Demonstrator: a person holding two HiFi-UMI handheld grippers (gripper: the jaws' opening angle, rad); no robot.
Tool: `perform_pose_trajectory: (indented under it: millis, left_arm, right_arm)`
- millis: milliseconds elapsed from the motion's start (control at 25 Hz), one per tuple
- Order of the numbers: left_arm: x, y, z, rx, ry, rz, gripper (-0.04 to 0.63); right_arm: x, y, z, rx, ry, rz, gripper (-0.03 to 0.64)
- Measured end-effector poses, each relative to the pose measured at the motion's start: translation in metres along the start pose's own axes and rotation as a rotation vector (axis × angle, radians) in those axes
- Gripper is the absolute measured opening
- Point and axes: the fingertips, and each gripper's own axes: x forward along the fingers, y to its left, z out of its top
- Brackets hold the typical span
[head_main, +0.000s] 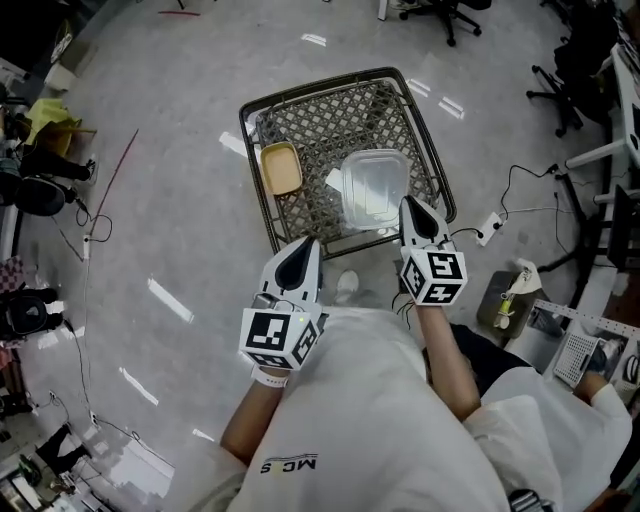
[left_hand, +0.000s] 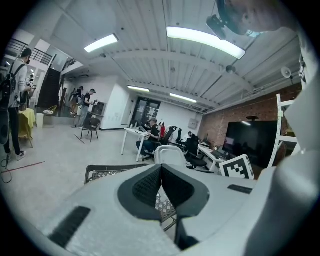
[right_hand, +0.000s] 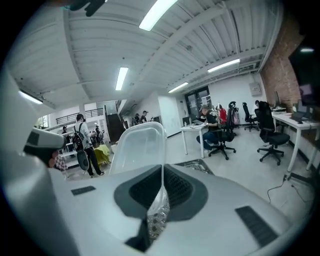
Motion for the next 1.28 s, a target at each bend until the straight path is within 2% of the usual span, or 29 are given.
perform_pose_trajectory:
  millis: [480, 1280]
  left_arm:
    - [0.004, -0.004, 0.003, 0.014, -0.019, 0.001, 0.026]
    - [-0.002, -0.007, 0.009, 0.039, -0.032, 0.02, 0.026]
  right_arm:
    - [-0.063, 0.013, 0.029, -0.023, -0.108, -0.006, 0.029]
    - [-0.069, 0.017, 0.057, -0.028, -0.182, 0.019, 0.029]
